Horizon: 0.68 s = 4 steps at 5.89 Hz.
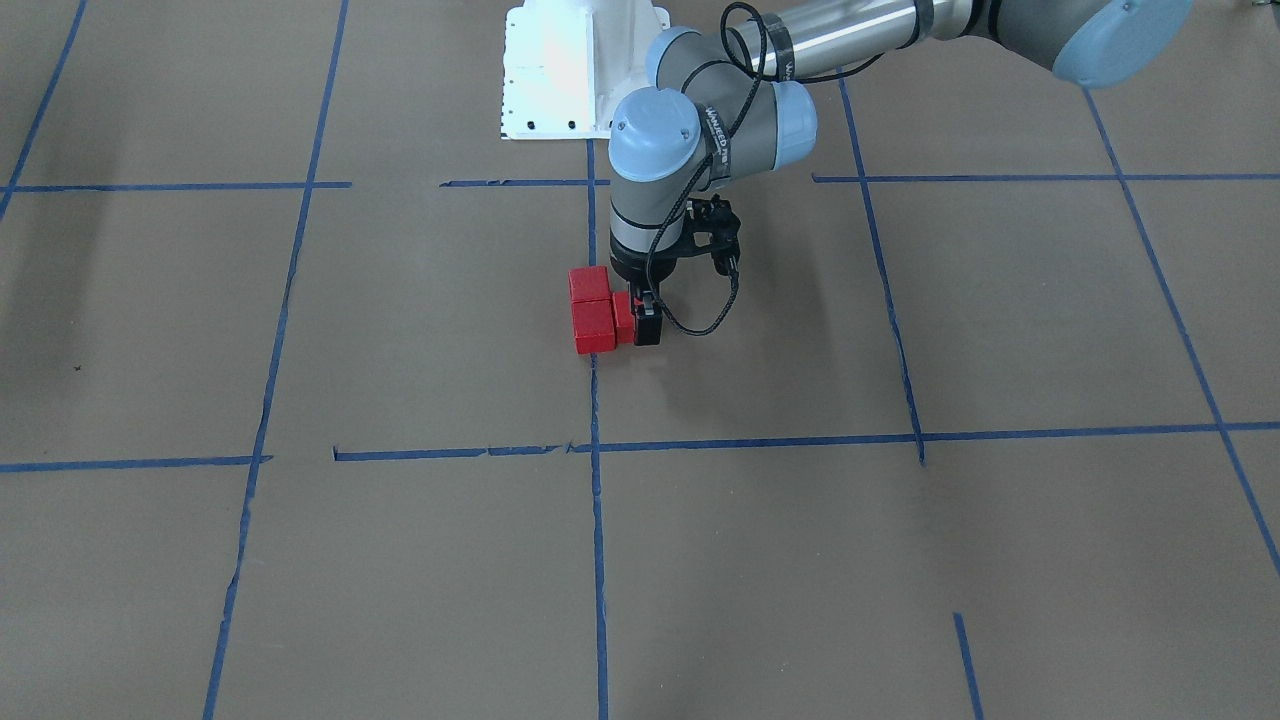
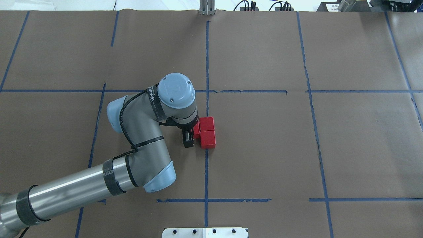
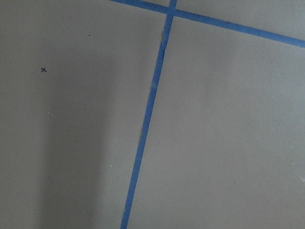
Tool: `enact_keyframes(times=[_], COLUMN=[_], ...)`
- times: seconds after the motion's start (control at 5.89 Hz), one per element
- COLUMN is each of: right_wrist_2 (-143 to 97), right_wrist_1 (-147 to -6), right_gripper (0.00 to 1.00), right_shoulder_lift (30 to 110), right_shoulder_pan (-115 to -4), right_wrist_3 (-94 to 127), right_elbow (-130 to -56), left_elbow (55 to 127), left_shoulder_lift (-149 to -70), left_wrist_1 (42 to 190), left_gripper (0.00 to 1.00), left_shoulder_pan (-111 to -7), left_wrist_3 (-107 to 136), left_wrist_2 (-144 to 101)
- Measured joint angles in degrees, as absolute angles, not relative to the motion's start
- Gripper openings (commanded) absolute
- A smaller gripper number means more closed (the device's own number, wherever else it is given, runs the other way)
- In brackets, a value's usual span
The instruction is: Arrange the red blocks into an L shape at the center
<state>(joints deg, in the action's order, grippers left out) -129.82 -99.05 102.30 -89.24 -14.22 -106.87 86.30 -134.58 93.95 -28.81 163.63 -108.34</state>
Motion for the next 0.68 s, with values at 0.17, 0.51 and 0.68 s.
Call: enact_keyframes(times=[0.17,0.51,0.68], right_wrist_2=[-129.81,-129.84,-129.88], right_wrist_1=[-99.05,-99.05,-99.05], right_gripper=[0.99,0.99,0.99], right_shoulder_lift=[102.28,102.22,102.22], right_shoulder_pan=[-89.25,-89.29,-89.27], right_wrist_3=[-14.12,-13.92,-13.90], right_elbow=[-106.87,-107.00,-107.03], left_elbow=[89.50,97.29,101.71], left_shoulder_lift=[-132.69,-130.35,-128.11], left_wrist_1=[93.08,87.52,85.39], left_gripper=[1.00,1.00,1.00], left_shoulder_pan=[-30.01,-32.23,-33.24], left_wrist_3=[162.60,155.62,149.17], left_wrist_2=[-111.04,-115.07,-116.09])
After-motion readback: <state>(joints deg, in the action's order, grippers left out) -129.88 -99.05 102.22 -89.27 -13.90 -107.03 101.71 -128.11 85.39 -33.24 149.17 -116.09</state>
